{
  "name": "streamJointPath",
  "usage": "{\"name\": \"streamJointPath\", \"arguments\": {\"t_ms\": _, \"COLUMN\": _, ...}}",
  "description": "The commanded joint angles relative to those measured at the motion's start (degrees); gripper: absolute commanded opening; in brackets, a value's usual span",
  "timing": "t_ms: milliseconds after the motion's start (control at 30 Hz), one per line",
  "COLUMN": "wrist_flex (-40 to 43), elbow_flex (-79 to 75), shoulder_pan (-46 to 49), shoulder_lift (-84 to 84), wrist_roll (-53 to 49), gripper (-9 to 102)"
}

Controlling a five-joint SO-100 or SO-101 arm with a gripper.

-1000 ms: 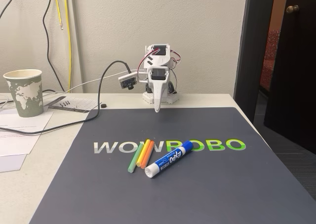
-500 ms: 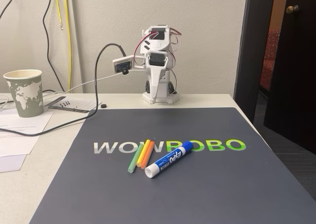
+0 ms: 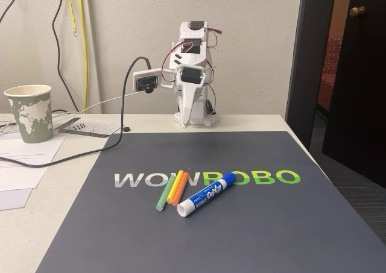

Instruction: Pick up the blue marker.

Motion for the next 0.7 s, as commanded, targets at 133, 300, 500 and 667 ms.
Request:
{"name": "streamJointPath", "arguments": {"t_ms": 133, "wrist_flex": 6.59, "elbow_flex": -13.54, "shoulder_pan": -2.90, "shoulder_lift": -9.58, "wrist_roll": 0.35, "gripper": 0}}
{"name": "streamJointPath", "arguments": {"t_ms": 300, "wrist_flex": 8.88, "elbow_flex": -18.81, "shoulder_pan": -3.87, "shoulder_lift": -15.29, "wrist_roll": 1.93, "gripper": 0}}
{"name": "streamJointPath", "arguments": {"t_ms": 500, "wrist_flex": 19.25, "elbow_flex": -29.97, "shoulder_pan": -3.96, "shoulder_lift": -22.06, "wrist_roll": 5.71, "gripper": 0}}
{"name": "streamJointPath", "arguments": {"t_ms": 667, "wrist_flex": 24.35, "elbow_flex": -36.74, "shoulder_pan": -4.39, "shoulder_lift": -27.07, "wrist_roll": 5.71, "gripper": 0}}
